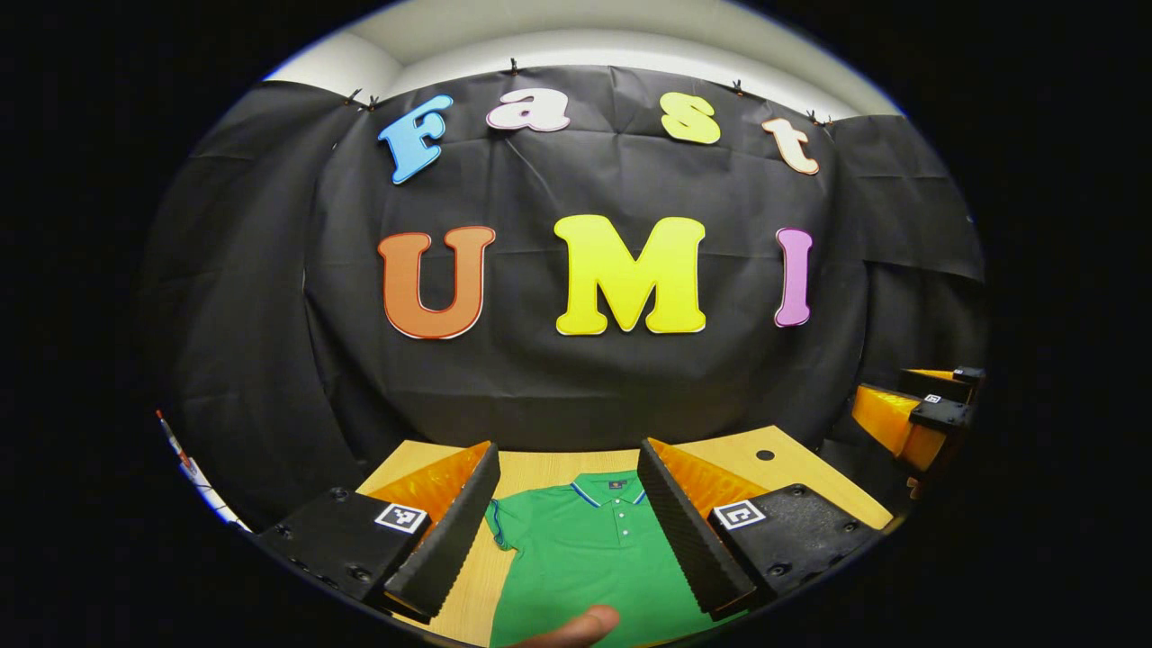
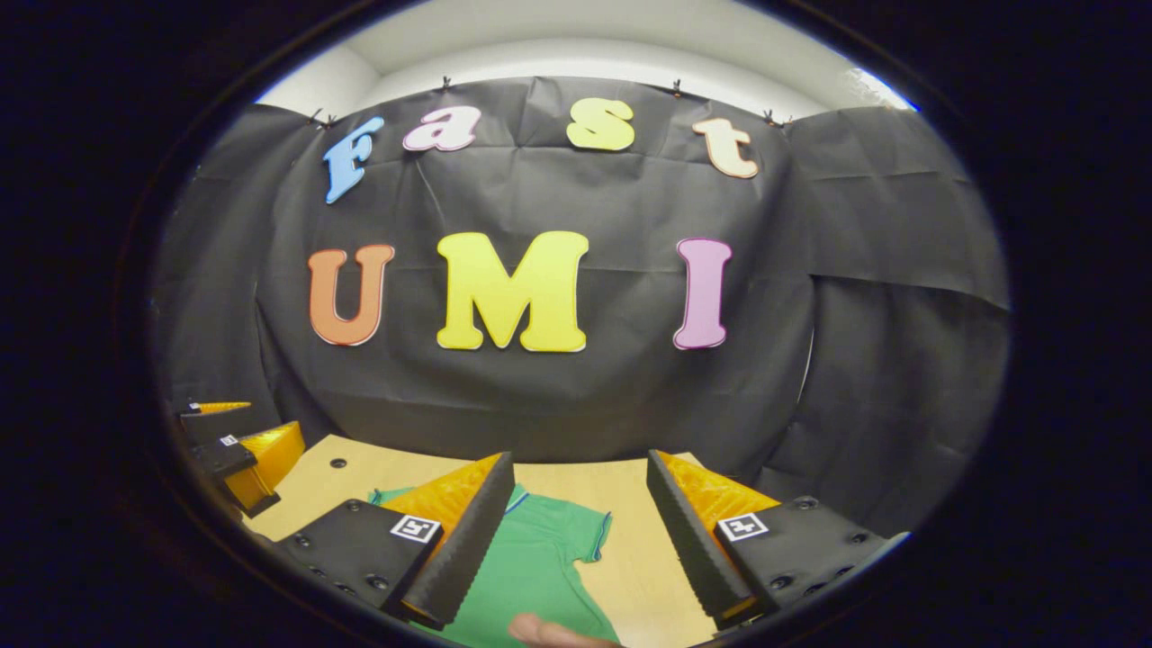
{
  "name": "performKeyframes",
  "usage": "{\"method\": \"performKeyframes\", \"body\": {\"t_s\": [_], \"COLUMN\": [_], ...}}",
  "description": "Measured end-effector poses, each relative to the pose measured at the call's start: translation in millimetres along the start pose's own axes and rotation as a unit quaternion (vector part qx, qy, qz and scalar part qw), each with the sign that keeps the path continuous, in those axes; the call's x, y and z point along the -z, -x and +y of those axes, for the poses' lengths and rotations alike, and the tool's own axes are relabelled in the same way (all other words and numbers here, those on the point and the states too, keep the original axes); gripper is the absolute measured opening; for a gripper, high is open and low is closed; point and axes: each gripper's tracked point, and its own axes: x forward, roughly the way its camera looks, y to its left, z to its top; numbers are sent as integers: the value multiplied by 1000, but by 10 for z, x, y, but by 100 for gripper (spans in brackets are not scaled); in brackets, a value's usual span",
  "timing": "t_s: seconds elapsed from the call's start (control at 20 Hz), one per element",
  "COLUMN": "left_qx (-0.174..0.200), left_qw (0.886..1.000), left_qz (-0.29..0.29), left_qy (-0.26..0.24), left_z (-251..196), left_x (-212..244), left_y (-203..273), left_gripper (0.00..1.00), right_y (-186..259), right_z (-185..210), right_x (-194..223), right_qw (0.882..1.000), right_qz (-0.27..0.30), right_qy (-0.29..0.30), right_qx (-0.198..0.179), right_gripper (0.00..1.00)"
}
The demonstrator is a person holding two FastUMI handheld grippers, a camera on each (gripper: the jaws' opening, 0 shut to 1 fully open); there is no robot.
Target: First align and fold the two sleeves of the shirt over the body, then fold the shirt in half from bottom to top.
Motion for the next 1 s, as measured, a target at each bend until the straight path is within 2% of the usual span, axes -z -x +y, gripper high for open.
{"method": "performKeyframes", "body": {"t_s": [0.3, 0.5, 0.65, 0.95, 1.0], "left_qx": [3, 6, -2, -22, -29], "left_qw": [1000, 1000, 1000, 999, 999], "left_qz": [8, 13, 18, 27, 30], "left_qy": [6, 2, -1, 0, -4], "left_z": [-95, -159, -146, -63, -32], "left_x": [41, 81, 135, 249, 271], "left_y": [-48, -100, -154, -220, -232], "left_gripper": [100, 100, 100, 100, 100], "right_y": [-63, -252, -504, -1243, -1373], "right_z": [-25, -72, -45, -191, -208], "right_x": [107, 322, 572, 1273, 1393], "right_qw": [1000, 999, 996, 988, 986], "right_qz": [17, 46, 80, 153, 167], "right_qy": [2, -7, -23, 2, 2], "right_qx": [-13, -16, -30, -21, -21], "right_gripper": [94, 95, 94, 96, 94]}}
